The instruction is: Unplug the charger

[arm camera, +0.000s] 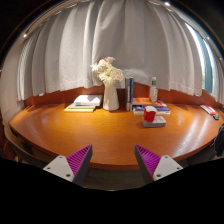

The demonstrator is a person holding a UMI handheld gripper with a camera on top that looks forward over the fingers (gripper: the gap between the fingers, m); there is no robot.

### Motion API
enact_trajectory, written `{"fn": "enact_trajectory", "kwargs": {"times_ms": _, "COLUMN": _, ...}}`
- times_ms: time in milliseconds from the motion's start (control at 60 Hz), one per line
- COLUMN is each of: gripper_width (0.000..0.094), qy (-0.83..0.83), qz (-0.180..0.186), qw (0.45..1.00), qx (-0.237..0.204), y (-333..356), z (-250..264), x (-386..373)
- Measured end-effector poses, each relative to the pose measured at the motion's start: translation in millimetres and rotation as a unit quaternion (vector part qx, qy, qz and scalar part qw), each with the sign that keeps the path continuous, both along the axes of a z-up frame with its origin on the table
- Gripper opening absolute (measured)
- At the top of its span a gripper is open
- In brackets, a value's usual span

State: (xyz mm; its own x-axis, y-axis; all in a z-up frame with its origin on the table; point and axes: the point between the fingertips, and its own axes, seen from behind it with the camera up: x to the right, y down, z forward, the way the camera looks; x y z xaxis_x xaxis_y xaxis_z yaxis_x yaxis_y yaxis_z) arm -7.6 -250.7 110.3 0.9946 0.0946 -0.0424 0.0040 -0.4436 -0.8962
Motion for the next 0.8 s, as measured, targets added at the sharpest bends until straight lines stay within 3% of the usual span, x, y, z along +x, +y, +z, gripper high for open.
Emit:
{"fn": "enact_trajectory", "kwargs": {"times_ms": 183, "gripper_width": 0.0859, "qy": 0.0, "qz": -0.043, "qw": 0.999, "qx": -0.024, "y": 19, "z": -23, "x": 57}}
{"fn": "enact_trajectory", "kwargs": {"times_ms": 400, "gripper_width": 0.0855, "qy": -0.011, "qz": -0.077, "qw": 0.997, "qx": -0.03, "y": 104, "z": -49, "x": 142}}
{"fn": "enact_trajectory", "kwargs": {"times_ms": 517, "gripper_width": 0.0851, "qy": -0.018, "qz": -0.076, "qw": 0.997, "qx": -0.023, "y": 161, "z": -54, "x": 171}}
{"fn": "enact_trajectory", "kwargs": {"times_ms": 683, "gripper_width": 0.085, "qy": -0.014, "qz": -0.048, "qw": 0.999, "qx": -0.006, "y": 234, "z": -56, "x": 178}}
{"fn": "enact_trajectory", "kwargs": {"times_ms": 800, "gripper_width": 0.0797, "qy": -0.026, "qz": -0.038, "qw": 0.999, "qx": 0.017, "y": 275, "z": -52, "x": 179}}
